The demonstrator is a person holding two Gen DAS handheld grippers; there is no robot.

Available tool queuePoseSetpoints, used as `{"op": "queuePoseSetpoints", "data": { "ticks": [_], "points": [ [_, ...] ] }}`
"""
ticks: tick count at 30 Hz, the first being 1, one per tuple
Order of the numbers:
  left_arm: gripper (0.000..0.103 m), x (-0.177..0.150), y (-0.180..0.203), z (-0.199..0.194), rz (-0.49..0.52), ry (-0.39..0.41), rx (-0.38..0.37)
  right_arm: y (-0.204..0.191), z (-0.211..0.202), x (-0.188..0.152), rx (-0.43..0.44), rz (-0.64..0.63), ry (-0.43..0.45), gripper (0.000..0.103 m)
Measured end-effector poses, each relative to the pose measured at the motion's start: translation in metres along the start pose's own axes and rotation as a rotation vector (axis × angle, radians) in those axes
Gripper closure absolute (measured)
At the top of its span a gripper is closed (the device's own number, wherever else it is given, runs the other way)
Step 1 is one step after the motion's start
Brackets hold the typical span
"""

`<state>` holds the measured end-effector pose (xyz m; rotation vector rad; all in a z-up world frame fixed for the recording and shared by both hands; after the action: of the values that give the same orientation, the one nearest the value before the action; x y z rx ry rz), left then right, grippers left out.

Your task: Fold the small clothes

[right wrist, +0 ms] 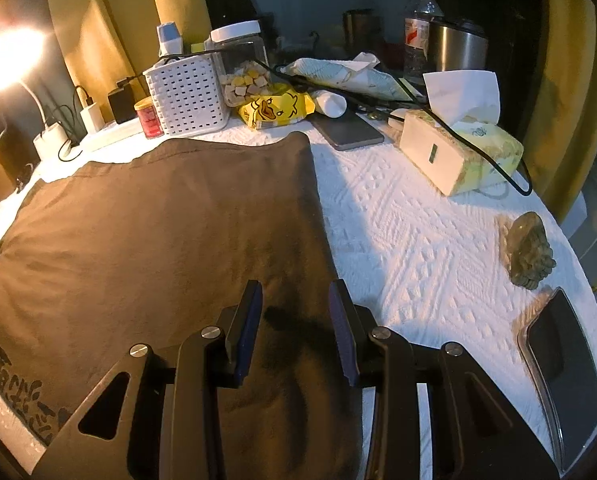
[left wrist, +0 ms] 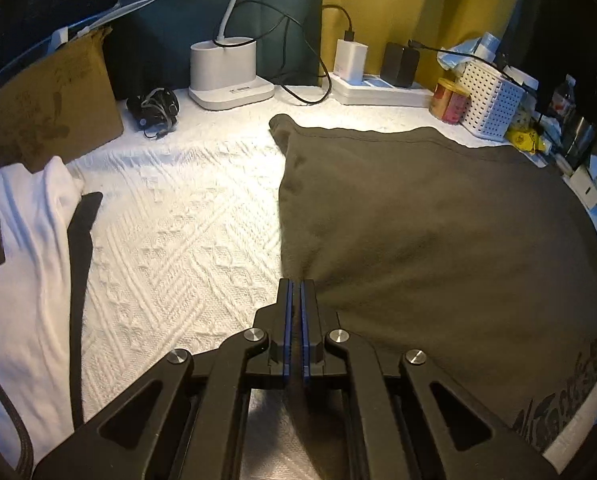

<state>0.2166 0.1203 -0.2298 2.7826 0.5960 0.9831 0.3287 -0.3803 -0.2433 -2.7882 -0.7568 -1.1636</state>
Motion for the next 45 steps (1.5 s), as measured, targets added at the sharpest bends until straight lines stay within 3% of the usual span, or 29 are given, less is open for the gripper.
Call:
{"op": "queuePoseSetpoints", "data": {
  "ticks": [12, 15, 17, 19, 20, 22, 24, 37, 45],
  "points": [
    [0.096, -0.002, 0.003, -0.001, -0.015, -0.041, 0.025, 0.003, 0.015, -0.004, 0.015, 0.008, -0.047, 0.066],
    [0.069, -0.002, 0.006, -0.006, -0.008, -0.029, 0.031, 0.003, 0.013, -0.005, 0.005, 0.012, -0.046, 0.066],
    [0.039, 0.0, 0.008, -0.013, -0.013, -0.002, 0.029, 0.003, 0.009, -0.005, -0.001, 0.022, -0.041, 0.066],
    [0.035, 0.002, 0.012, -0.019, -0.018, 0.015, 0.013, 0.003, 0.004, -0.006, -0.006, 0.027, -0.032, 0.066],
    [0.035, 0.002, 0.015, -0.022, -0.019, 0.018, 0.002, 0.002, 0.002, -0.006, -0.008, 0.029, -0.029, 0.065],
    [0.035, 0.002, 0.022, -0.026, -0.014, 0.022, -0.022, 0.001, -0.005, -0.007, -0.013, 0.026, -0.022, 0.035],
    [0.035, -0.002, 0.032, -0.031, 0.002, 0.023, -0.056, -0.001, -0.011, -0.008, -0.018, 0.023, -0.014, 0.027],
    [0.035, -0.026, 0.083, -0.062, 0.07, 0.039, -0.191, -0.017, -0.056, -0.023, -0.04, 0.008, 0.03, 0.027],
    [0.034, -0.047, 0.095, -0.084, 0.088, 0.062, -0.227, -0.032, -0.081, -0.043, -0.032, 0.014, 0.045, 0.027]
  ]
}}
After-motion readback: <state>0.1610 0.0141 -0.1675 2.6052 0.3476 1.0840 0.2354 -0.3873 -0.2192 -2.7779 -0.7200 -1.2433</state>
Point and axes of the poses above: each gripper's, at about its wrist camera, not at the fingertips, and z roughly the way its jaws point, y to its right, x to its top, the point moved 7 cm from there along z, roughly the way its jaws point, and after that the axes turned 14 degrees about -z, right-handed, at the moved point
